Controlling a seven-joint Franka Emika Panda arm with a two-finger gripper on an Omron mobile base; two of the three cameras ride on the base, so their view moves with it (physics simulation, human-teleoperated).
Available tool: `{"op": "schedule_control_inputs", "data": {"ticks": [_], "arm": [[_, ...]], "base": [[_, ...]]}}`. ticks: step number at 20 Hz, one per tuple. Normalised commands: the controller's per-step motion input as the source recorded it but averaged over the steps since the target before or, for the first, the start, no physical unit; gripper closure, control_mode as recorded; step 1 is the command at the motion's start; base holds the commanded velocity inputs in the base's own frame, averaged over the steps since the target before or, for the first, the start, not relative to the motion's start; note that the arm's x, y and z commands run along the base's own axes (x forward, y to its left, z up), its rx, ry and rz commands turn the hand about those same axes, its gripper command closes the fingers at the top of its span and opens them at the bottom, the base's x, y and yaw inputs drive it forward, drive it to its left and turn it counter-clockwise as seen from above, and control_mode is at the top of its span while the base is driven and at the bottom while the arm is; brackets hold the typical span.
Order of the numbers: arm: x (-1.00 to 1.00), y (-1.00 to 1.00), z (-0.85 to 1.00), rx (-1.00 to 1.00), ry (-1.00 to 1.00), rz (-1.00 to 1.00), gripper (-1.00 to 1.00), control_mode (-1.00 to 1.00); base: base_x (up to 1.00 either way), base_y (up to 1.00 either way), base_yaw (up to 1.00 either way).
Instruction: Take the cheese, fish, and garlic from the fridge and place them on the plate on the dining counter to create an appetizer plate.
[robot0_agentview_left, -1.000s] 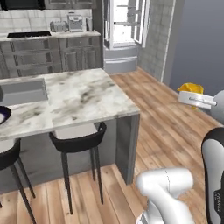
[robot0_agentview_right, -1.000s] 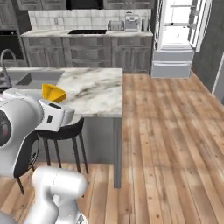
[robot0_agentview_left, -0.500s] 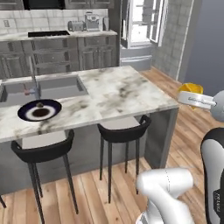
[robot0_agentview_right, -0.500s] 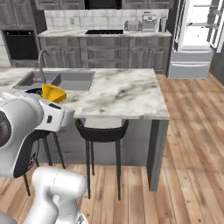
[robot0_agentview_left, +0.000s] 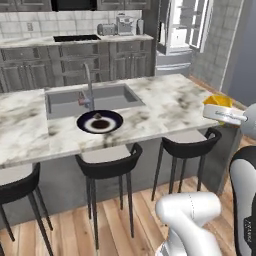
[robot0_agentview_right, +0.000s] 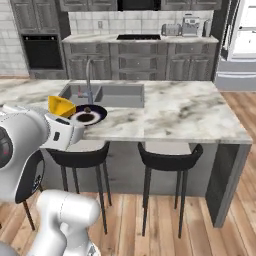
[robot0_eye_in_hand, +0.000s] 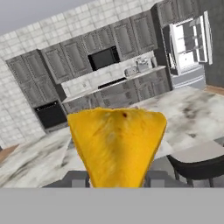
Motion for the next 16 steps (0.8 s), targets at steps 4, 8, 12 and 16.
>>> {"op": "schedule_control_inputs", "data": {"ticks": [4,8,12,16], "arm": [[0.0,0.0,0.0,0.0,0.0,0.0,1.0,1.0],[0.0,0.0,0.0,0.0,0.0,0.0,1.0,1.0],[0.0,0.0,0.0,0.0,0.0,0.0,1.0,1.0],[0.0,0.0,0.0,0.0,0.0,0.0,1.0,1.0]], "base": [[0.35,1.0,0.03],[0.45,1.0,0.03],[0.68,0.4,0.0],[0.74,-0.14,0.0]]}}
